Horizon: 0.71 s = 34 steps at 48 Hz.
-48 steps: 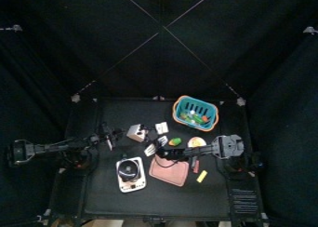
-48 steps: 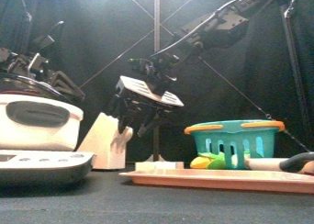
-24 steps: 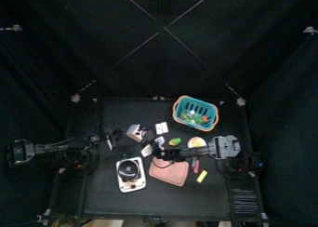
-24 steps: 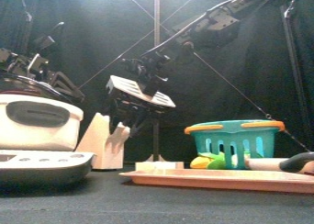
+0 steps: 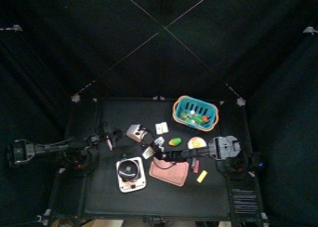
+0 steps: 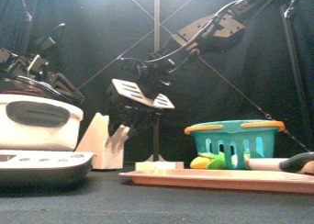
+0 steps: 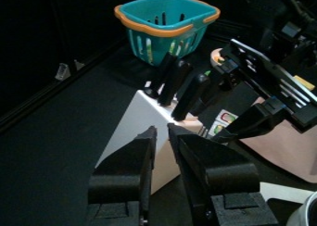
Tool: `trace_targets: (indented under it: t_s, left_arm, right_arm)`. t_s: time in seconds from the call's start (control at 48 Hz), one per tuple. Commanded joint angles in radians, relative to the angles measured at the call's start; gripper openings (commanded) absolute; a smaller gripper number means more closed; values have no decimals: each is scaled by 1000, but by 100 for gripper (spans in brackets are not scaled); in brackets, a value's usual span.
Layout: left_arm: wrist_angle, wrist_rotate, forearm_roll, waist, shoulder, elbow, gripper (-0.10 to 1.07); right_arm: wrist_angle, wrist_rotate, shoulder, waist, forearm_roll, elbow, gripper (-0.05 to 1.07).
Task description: Grab fork
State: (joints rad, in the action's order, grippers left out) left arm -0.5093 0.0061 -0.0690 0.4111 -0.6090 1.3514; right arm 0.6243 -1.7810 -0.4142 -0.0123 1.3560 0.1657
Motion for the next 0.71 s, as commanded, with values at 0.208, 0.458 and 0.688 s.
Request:
trace_targets:
  t_s: [0.208, 0.458, 0.688]
  left_arm:
    - [-3, 5, -46, 21, 81, -41, 63]
    - [-3, 5, -46, 23, 137, -66, 63]
    - [-3, 6, -46, 23, 166, -78, 63]
  right_arm:
    - [-37, -2, 34, 8, 21, -12, 89]
    - [-43, 0, 26, 12, 40, -11, 89]
    - [-75, 0, 26, 26, 57, -12, 89]
